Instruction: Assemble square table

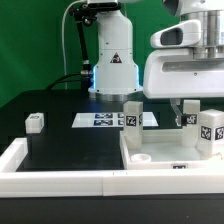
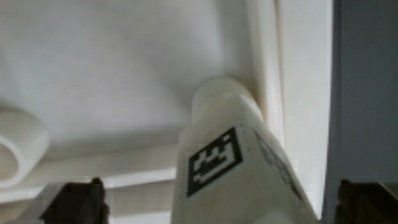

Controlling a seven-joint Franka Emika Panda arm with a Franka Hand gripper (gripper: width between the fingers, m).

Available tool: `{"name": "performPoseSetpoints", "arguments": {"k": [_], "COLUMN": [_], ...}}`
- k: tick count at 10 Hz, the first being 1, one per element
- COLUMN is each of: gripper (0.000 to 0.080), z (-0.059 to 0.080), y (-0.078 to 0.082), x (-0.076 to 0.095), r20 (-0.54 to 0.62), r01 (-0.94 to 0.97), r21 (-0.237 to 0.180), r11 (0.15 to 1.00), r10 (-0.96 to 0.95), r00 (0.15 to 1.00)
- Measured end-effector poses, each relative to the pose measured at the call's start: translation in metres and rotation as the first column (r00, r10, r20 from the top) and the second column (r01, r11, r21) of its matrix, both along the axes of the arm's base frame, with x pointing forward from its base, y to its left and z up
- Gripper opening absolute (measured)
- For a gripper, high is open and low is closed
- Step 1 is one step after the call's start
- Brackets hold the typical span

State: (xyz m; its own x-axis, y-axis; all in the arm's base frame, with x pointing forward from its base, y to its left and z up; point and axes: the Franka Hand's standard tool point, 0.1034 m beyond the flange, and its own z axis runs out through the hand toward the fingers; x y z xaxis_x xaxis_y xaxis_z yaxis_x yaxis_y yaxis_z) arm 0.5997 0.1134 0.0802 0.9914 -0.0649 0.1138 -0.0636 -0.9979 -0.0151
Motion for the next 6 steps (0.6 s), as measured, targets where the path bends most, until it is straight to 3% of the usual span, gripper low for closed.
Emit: {"name": "performPoseSetpoints", "arguments": {"k": [5,6], "gripper": [0.0649,0.0557], "z": [0.0034,0.0038], "y": [0.0008,0.0039], "x": [0.0031,0.0027], "r20": [-0.001,0.001], "r01": [-0.221,-0.166], "r21": [-0.067,-0.060], "r11": [0.973,0.984], "r10": [0.221,0.166], "r00": [0.975,0.986]}}
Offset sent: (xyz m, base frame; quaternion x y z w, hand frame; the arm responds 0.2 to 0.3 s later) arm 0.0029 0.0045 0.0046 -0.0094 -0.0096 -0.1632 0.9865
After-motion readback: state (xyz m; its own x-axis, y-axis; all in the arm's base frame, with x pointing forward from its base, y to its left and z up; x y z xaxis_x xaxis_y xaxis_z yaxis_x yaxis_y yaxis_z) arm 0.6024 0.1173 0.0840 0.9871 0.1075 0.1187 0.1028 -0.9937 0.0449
